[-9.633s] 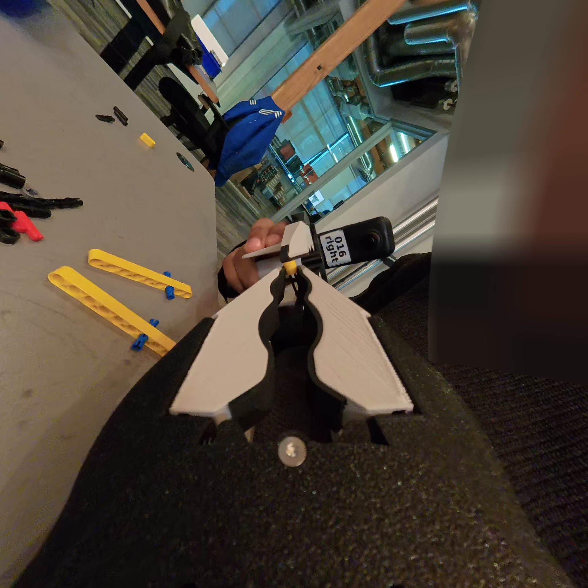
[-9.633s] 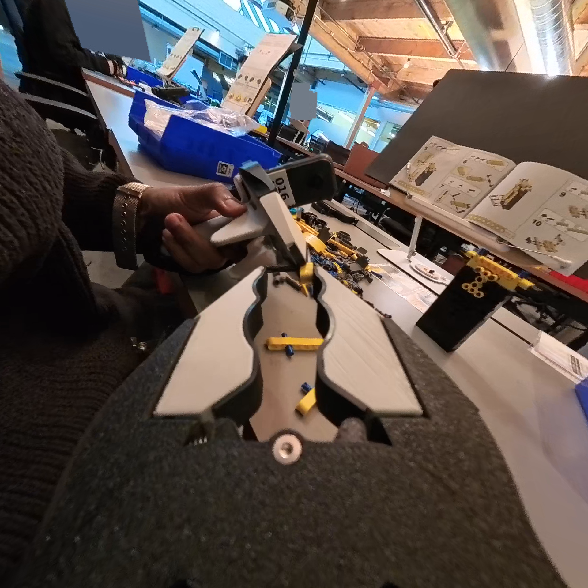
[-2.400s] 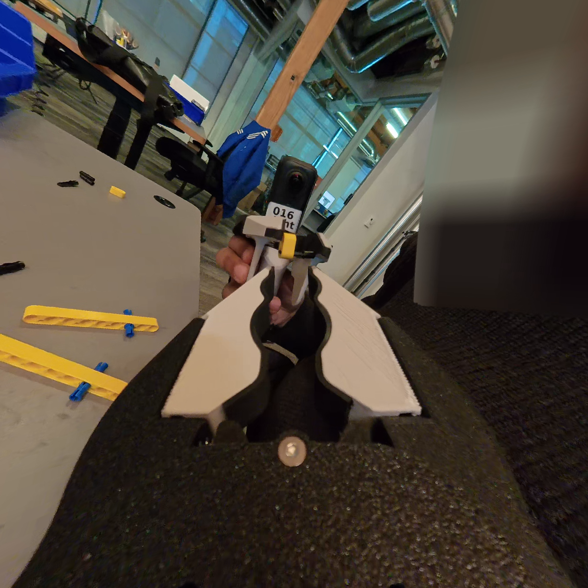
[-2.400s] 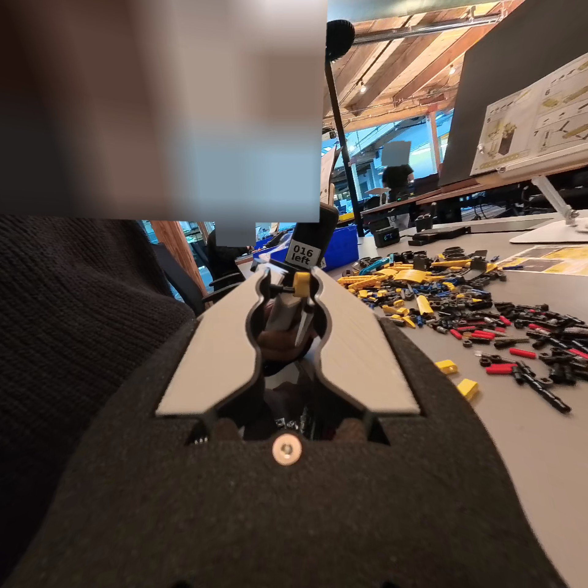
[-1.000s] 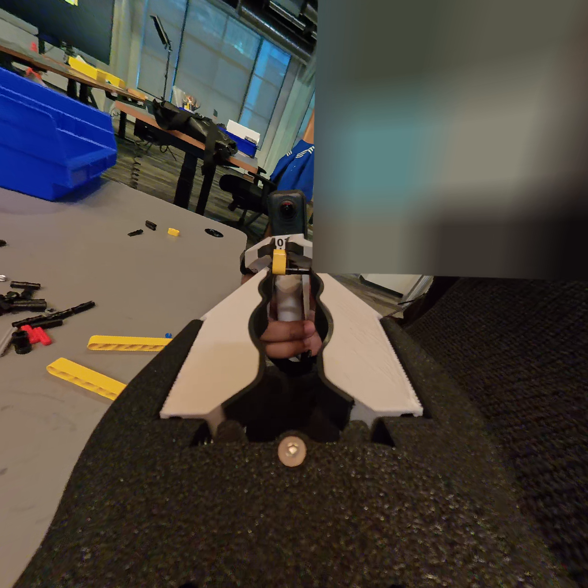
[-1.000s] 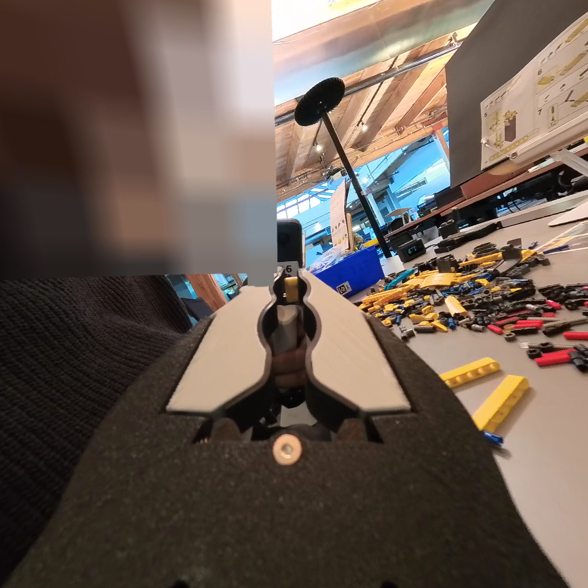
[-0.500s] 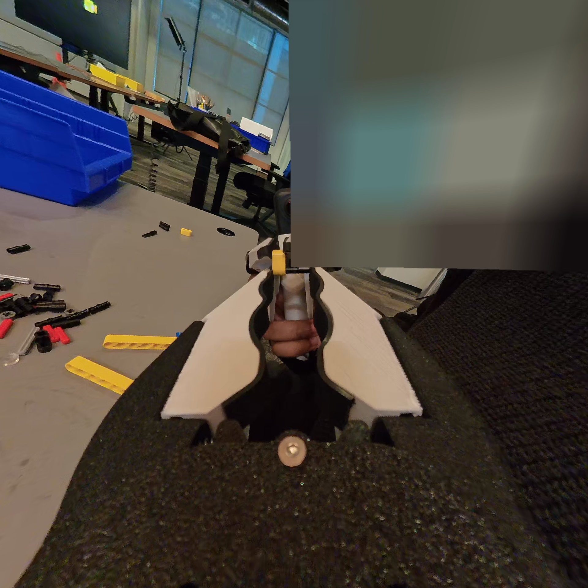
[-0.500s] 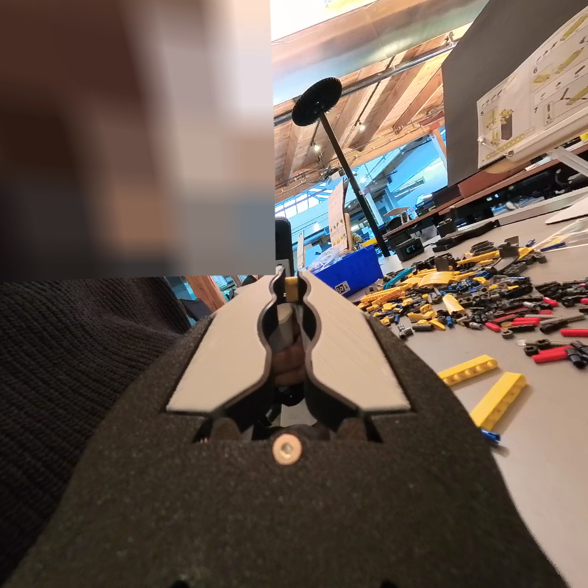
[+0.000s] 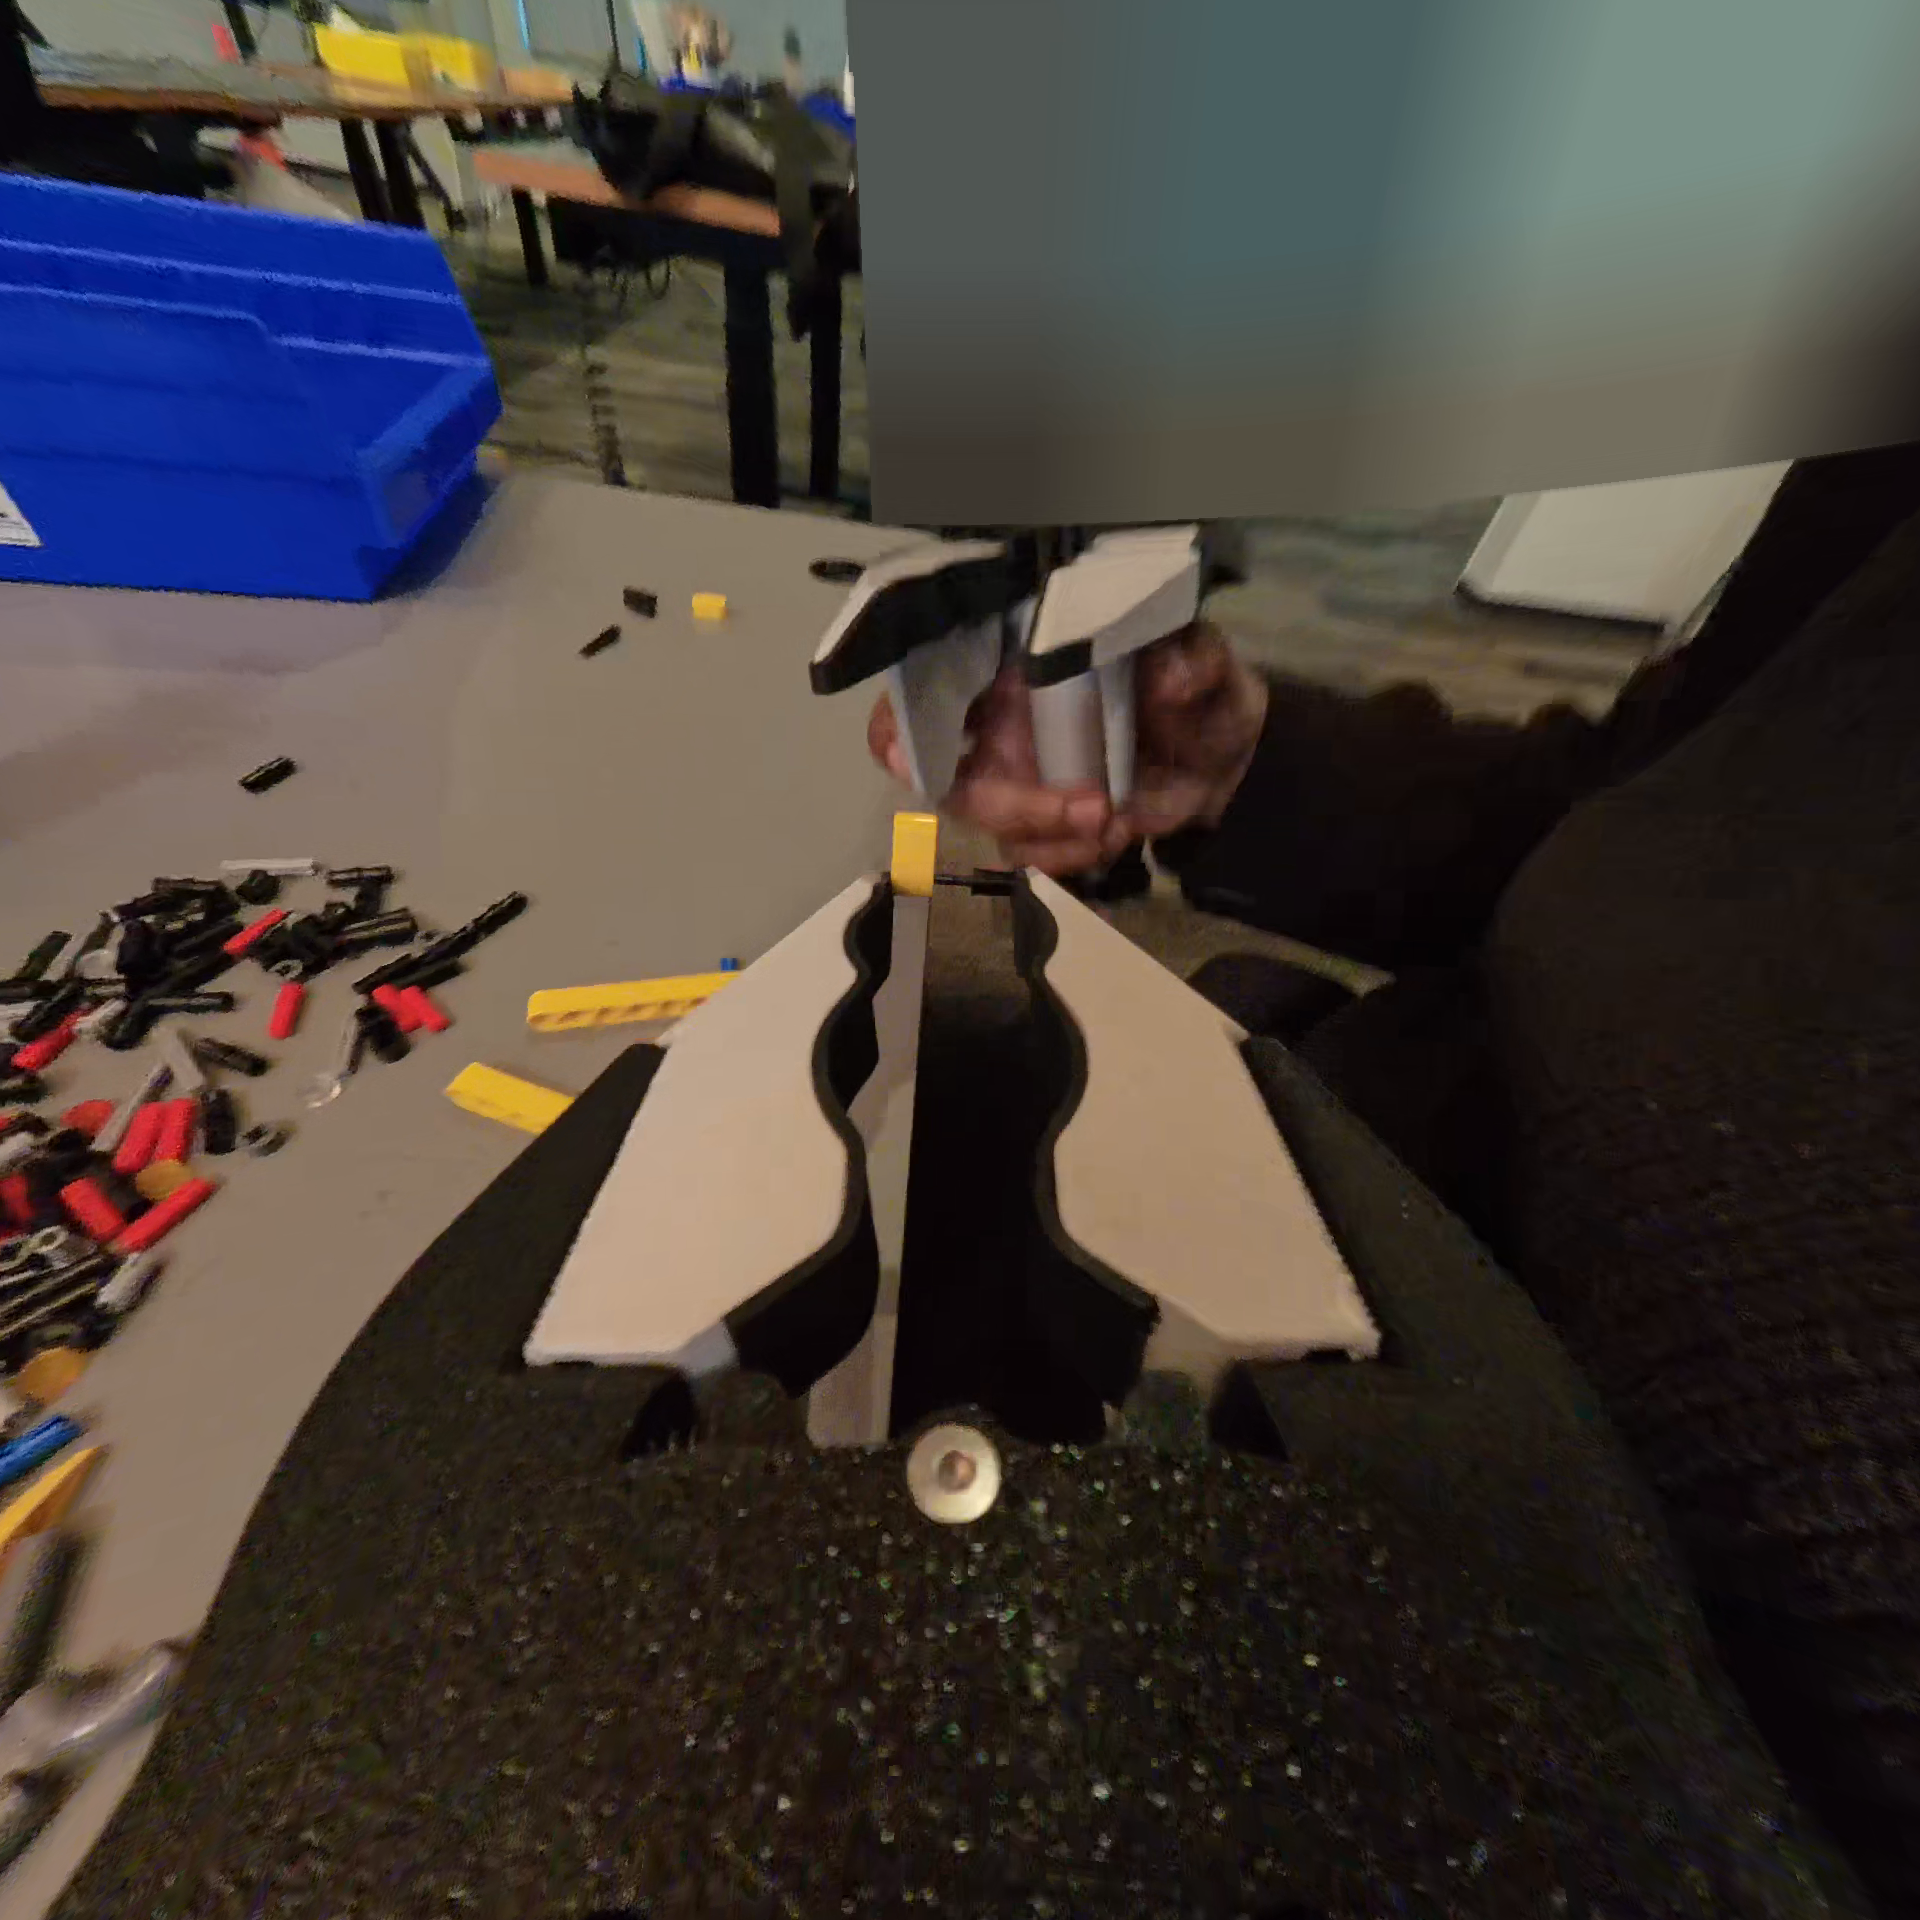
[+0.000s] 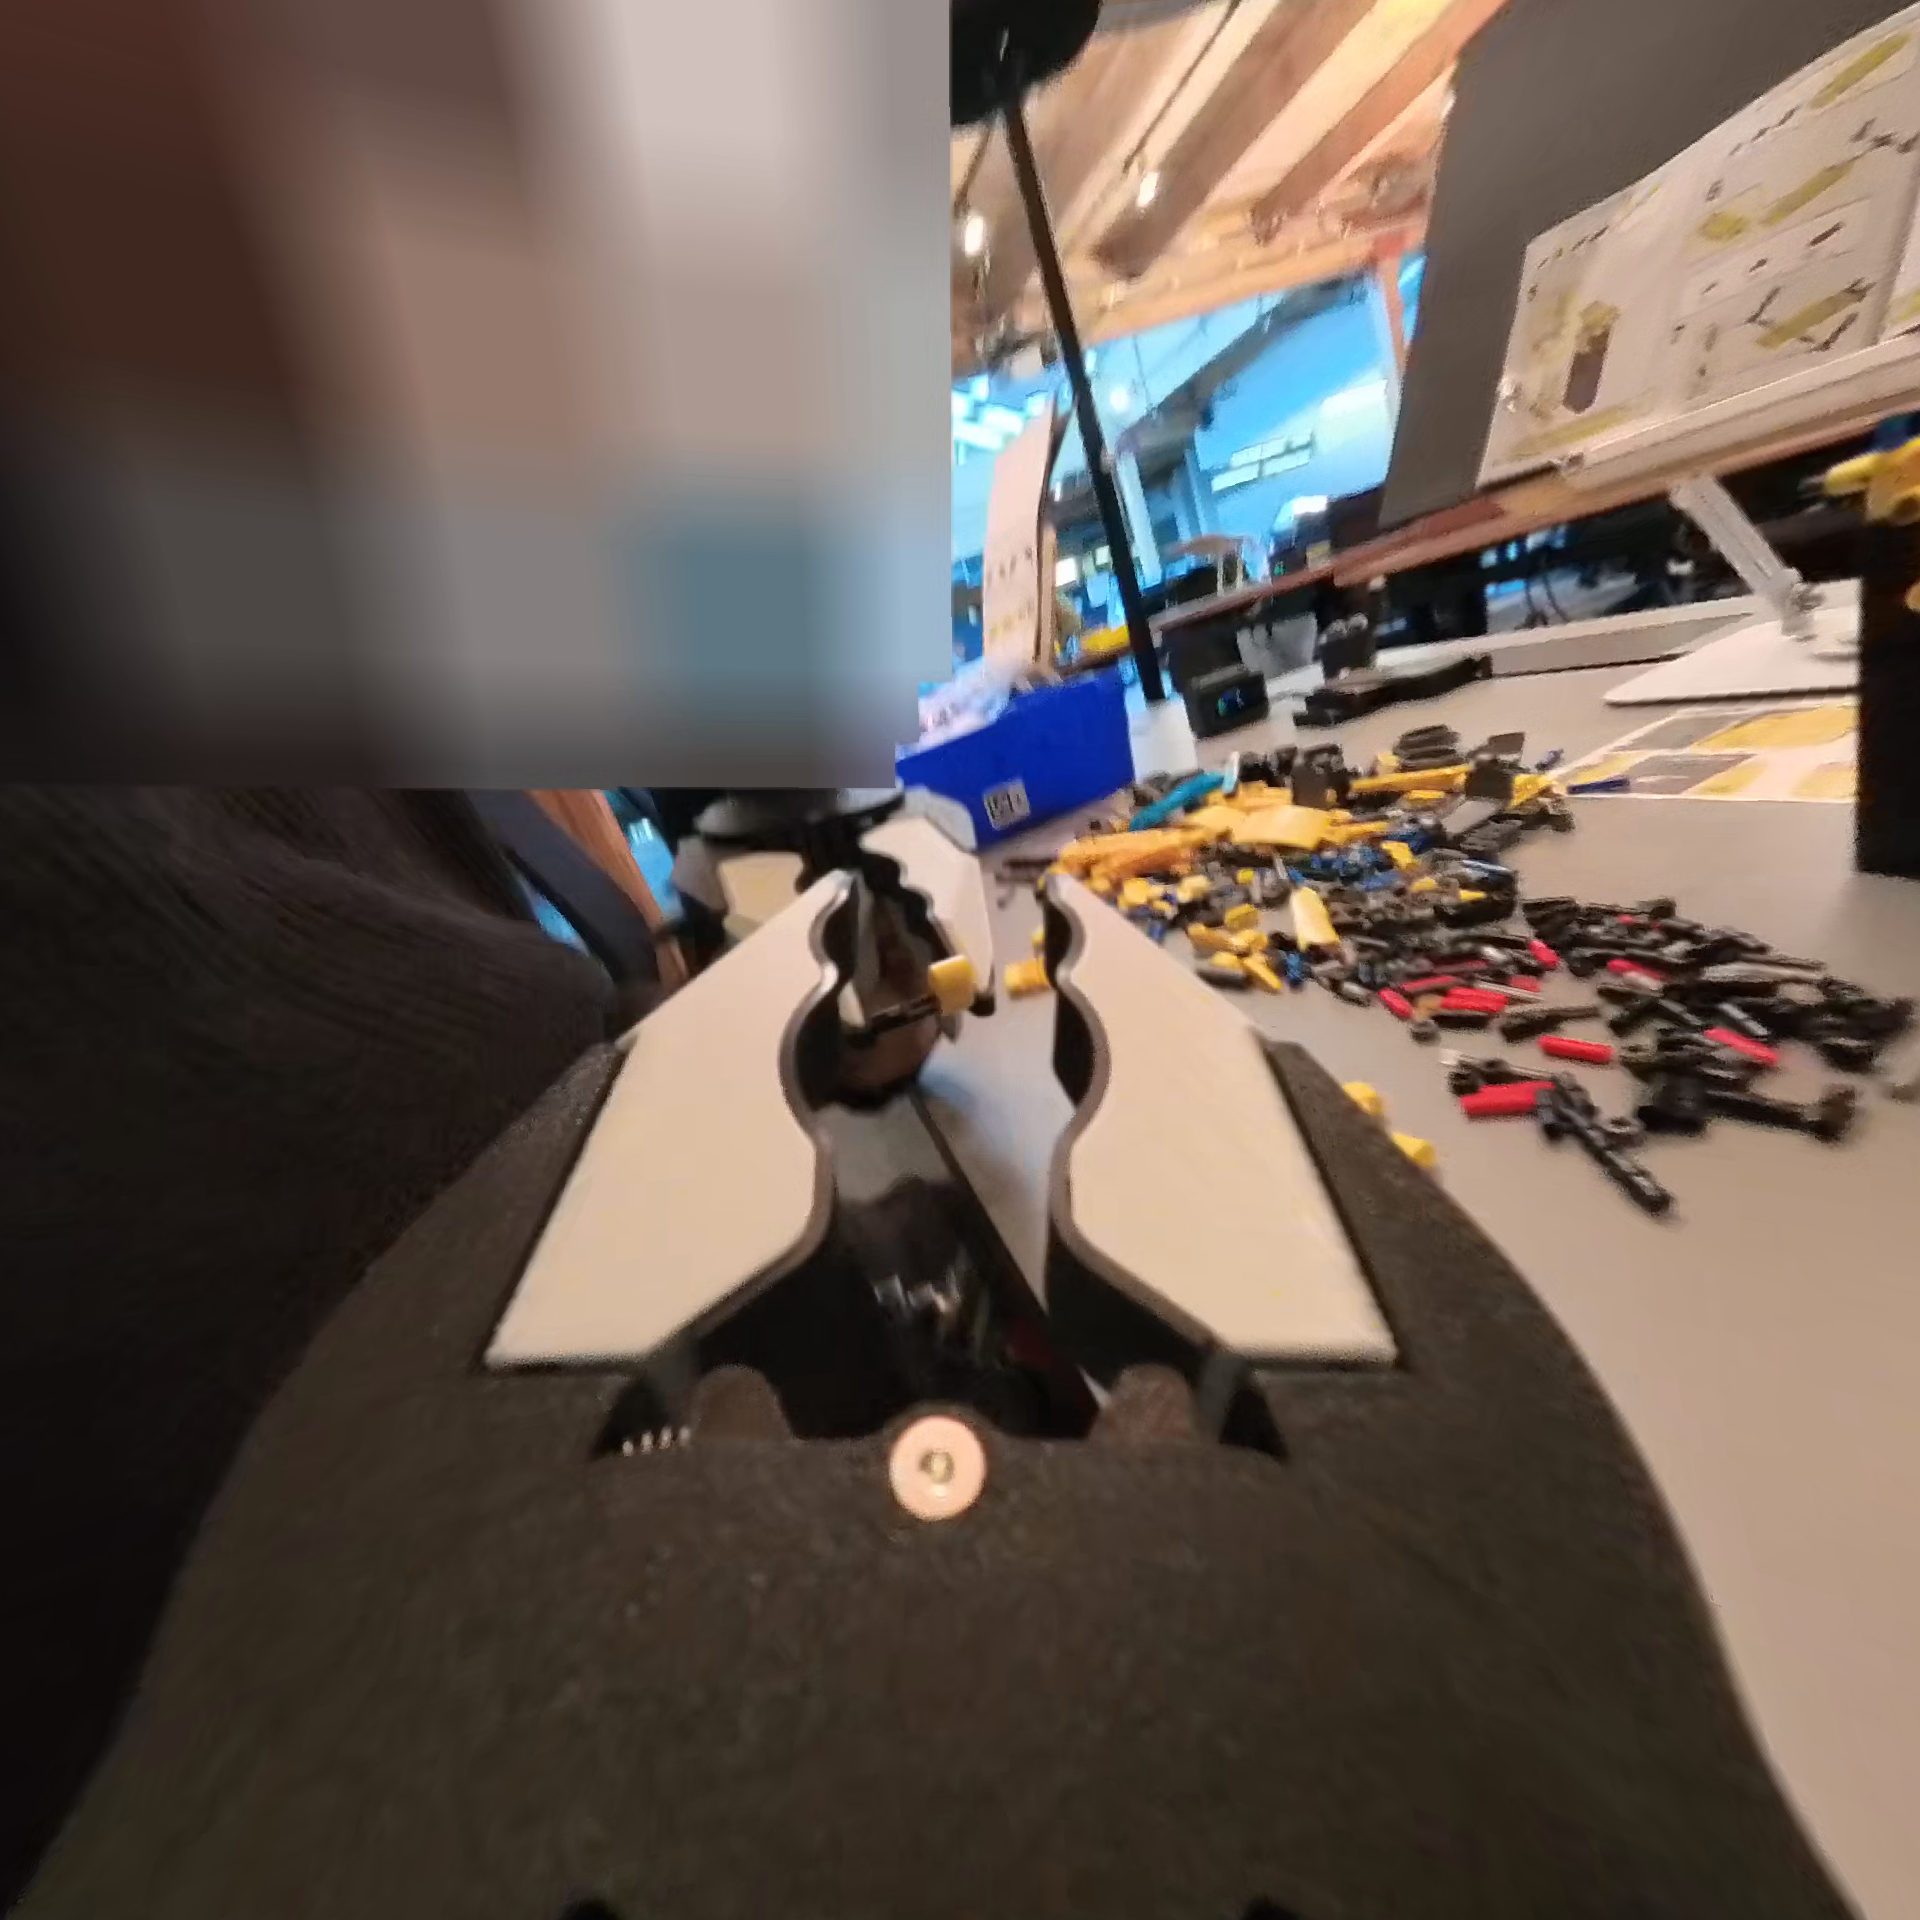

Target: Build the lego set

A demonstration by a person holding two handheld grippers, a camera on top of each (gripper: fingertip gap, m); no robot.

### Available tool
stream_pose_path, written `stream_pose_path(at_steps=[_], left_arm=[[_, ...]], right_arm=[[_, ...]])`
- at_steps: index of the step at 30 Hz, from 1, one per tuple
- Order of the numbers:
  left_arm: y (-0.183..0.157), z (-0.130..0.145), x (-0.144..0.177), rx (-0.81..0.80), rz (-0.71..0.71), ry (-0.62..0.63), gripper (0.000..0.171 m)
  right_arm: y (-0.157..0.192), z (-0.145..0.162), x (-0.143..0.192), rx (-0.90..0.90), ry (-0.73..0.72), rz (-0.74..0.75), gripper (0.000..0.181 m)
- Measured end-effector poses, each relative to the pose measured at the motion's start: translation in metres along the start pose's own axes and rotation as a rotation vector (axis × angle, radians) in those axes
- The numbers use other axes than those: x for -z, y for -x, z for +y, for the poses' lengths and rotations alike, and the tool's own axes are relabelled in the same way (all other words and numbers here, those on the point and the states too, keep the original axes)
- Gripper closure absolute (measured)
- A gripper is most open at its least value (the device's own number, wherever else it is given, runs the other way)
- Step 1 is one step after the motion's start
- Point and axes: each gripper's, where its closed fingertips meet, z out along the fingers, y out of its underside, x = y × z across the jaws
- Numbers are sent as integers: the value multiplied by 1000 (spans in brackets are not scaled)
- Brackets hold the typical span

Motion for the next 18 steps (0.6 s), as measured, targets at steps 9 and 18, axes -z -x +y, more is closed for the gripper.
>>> stream_pose_path(at_steps=[9,18], left_arm=[[-7,25,-5,-120,-12,156,149],[-9,25,-4,-110,10,144,149]], right_arm=[[3,45,2,353,578,-77,148],[5,55,-2,450,634,-116,174]])
